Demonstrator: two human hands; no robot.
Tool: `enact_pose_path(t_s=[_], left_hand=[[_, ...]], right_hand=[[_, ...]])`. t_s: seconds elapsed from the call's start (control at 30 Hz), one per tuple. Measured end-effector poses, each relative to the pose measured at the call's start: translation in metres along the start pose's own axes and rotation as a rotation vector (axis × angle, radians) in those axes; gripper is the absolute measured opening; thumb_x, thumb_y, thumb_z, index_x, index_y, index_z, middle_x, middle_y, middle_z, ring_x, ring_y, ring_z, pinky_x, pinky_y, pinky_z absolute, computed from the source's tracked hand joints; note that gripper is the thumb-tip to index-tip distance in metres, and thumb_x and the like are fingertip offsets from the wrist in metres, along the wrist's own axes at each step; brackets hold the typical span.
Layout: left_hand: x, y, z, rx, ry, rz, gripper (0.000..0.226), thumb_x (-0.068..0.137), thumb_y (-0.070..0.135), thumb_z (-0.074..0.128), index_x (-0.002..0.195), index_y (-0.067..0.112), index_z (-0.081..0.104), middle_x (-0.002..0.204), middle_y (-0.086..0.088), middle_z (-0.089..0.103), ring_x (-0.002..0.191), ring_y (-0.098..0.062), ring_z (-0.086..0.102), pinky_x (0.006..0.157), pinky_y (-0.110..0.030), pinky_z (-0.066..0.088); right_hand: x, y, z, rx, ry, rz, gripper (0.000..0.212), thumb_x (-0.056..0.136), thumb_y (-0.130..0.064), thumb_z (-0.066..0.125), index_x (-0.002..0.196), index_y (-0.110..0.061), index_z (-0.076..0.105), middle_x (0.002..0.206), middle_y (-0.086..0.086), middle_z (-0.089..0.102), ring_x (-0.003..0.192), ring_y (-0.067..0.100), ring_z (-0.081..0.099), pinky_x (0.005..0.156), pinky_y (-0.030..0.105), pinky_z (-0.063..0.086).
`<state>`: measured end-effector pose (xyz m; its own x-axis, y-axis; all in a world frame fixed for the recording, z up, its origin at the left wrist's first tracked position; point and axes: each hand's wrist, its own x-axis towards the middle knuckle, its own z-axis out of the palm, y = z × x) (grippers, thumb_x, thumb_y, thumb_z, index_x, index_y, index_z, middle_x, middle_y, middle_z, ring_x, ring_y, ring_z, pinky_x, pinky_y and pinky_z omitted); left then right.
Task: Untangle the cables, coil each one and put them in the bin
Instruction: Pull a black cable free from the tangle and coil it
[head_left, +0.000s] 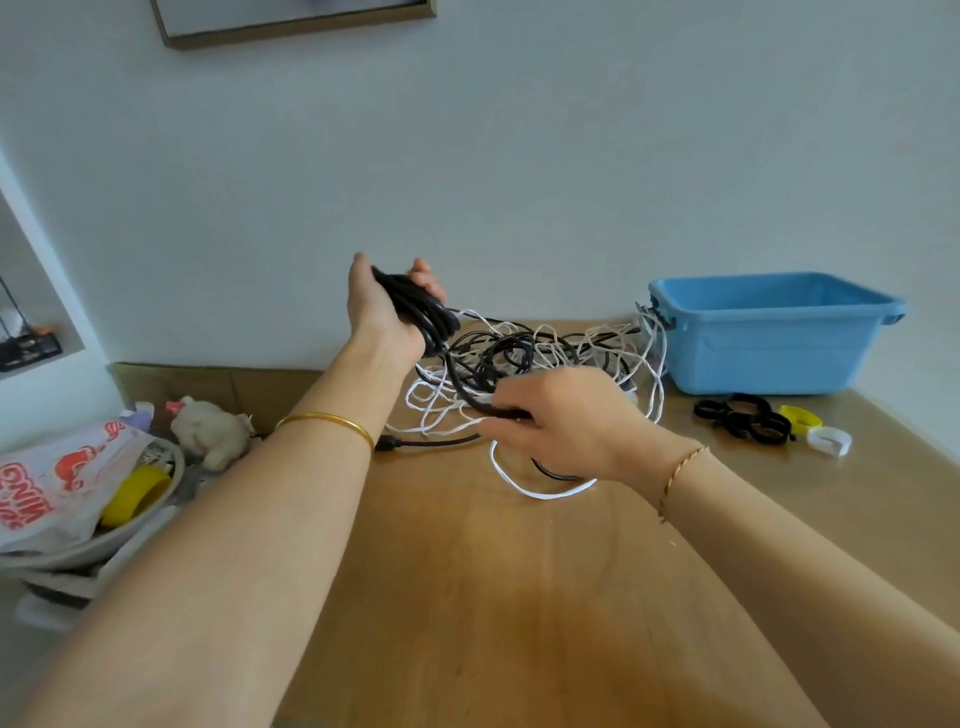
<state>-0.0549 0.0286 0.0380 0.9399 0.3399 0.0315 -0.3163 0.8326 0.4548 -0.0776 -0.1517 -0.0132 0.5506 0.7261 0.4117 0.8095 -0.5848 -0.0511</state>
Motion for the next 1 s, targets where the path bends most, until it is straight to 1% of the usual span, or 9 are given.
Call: enact_pose_path(t_s=[0.17,0.3,0.37,0.47,0.6,0.67,0.73,0.87,1.0], left_hand=[[-0.002,-0.008,0.011,0.435,0.054,0.184,0.047,0.099,0.048,0.039,0.074,0.009,0.042,0.05,-0.003,0.051,0.036,-0.017,0.046,0.046,-0.022,0.04],[0.0,-0.008,-0.005,1.148,-0.052,0.503,0.06,0.102,0.039,0.034,0.053,0.006,0.045,0.043,-0.009,0.052,0.036,-0.022,0.049,0.051,-0.024,0.044],[-0.001,-0.006,-0.015,1.416,-0.136,0.569,0.063,0.102,0.038,0.034,0.054,0.0,0.05,0.048,-0.014,0.054,0.038,-0.018,0.053,0.054,-0.019,0.044],[-0.008,-0.01,-0.013,1.708,-0.254,0.501,0.062,0.101,0.043,0.037,0.058,0.002,0.057,0.049,-0.006,0.057,0.04,-0.013,0.054,0.059,-0.02,0.043],[-0.023,-0.01,-0.004,1.699,-0.422,0.154,0.068,0.093,0.061,0.034,0.086,-0.003,0.057,0.061,-0.019,0.06,0.047,-0.025,0.057,0.054,-0.029,0.045],[-0.032,-0.007,-0.002,1.566,-0.487,-0.158,0.071,0.079,0.07,0.038,0.093,0.002,0.05,0.061,-0.014,0.056,0.046,-0.023,0.053,0.048,-0.027,0.045],[-0.039,-0.009,-0.001,1.512,-0.561,-0.341,0.074,0.073,0.066,0.05,0.106,0.0,0.049,0.058,-0.006,0.053,0.044,-0.017,0.05,0.043,-0.025,0.044],[-0.046,-0.016,0.005,1.531,-0.68,-0.531,0.058,0.078,0.047,0.067,0.108,-0.002,0.054,0.055,-0.002,0.044,0.039,-0.012,0.041,0.039,-0.021,0.037],[-0.046,-0.002,0.01,1.205,-0.763,-0.702,0.048,0.082,0.041,0.046,0.1,-0.002,0.057,0.053,0.0,0.042,0.034,-0.007,0.038,0.035,-0.016,0.033]], right_hand=[[0.006,0.001,-0.014,-0.045,0.096,0.014,0.01,0.085,-0.019,0.046,0.082,-0.019,0.056,0.075,-0.002,0.057,0.075,0.023,0.053,0.054,0.029,0.036],[0.011,0.008,-0.03,-0.033,0.246,0.104,0.029,0.087,-0.015,0.051,0.108,-0.03,0.065,0.098,-0.005,0.063,0.089,0.02,0.058,0.064,0.03,0.045],[0.02,0.018,-0.038,-0.005,0.348,0.129,0.025,0.086,-0.01,0.053,0.104,-0.023,0.065,0.091,-0.003,0.057,0.082,0.021,0.057,0.063,0.03,0.044],[0.036,0.031,-0.041,0.08,0.418,0.132,0.017,0.083,-0.005,0.056,0.094,-0.017,0.062,0.082,-0.004,0.05,0.075,0.02,0.052,0.063,0.034,0.046],[0.051,0.05,-0.038,0.203,0.453,0.197,0.019,0.08,0.001,0.053,0.095,-0.011,0.053,0.083,0.006,0.055,0.077,0.027,0.051,0.071,0.043,0.047],[0.054,0.059,-0.039,0.228,0.474,0.217,0.014,0.086,-0.001,0.053,0.098,-0.007,0.05,0.085,0.009,0.054,0.08,0.032,0.051,0.074,0.046,0.046],[0.058,0.061,-0.038,0.216,0.463,0.185,0.011,0.091,-0.008,0.052,0.101,-0.007,0.049,0.087,0.008,0.053,0.082,0.032,0.053,0.074,0.045,0.046],[0.071,0.059,-0.037,0.213,0.482,0.175,0.01,0.093,-0.016,0.053,0.1,-0.009,0.049,0.074,0.0,0.049,0.071,0.025,0.047,0.065,0.034,0.039],[0.063,0.077,-0.025,0.387,0.492,0.365,0.008,0.095,-0.019,0.052,0.092,-0.014,0.046,0.068,-0.006,0.045,0.059,0.007,0.04,0.049,0.01,0.031]])
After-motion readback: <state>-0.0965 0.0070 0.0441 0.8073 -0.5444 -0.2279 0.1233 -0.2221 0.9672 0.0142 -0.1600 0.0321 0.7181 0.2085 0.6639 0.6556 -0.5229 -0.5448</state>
